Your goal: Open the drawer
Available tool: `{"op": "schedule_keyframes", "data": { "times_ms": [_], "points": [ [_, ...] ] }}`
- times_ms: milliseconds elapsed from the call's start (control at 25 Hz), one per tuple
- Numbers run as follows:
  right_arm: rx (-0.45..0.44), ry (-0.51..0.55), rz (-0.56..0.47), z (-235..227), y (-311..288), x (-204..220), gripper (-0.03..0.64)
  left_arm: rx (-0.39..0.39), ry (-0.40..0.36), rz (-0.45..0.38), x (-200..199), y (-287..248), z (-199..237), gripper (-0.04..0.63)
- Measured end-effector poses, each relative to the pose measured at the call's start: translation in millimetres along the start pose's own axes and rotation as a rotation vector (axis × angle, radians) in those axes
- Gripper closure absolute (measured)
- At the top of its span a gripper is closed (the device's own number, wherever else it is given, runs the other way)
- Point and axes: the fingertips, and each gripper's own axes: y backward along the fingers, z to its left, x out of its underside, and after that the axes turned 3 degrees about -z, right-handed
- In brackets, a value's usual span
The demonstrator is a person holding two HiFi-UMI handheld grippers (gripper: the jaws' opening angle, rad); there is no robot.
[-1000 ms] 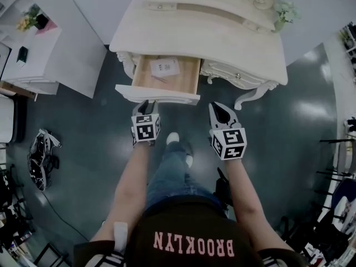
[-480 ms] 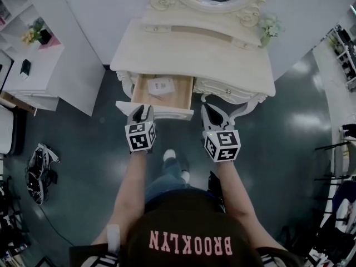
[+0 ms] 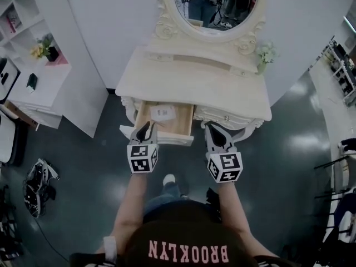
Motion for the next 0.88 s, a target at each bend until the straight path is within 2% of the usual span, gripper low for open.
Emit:
{"op": "schedule_keyframes", "data": {
  "times_ms": [240,440,880],
  "points": [
    [-0.019,0.056,-0.09,-0.3,-12.9,-41.3,0.621,0.014,-0.032,-0.071,-40.9,-7.3,6.3,0.574],
    [-0.037,0.085,-0.121,4.0,-29.7,-60.5,0.62,0.033,-0.056,-0.103,-66.7,-19.9,11.2,0.583],
    [-0.009,0.116,-0.154,-10.8,-62.1,-82.5,0.62,0.122,-0.103,-0.175,-109.5,-58.9,-2.2,0.583]
  ]
}}
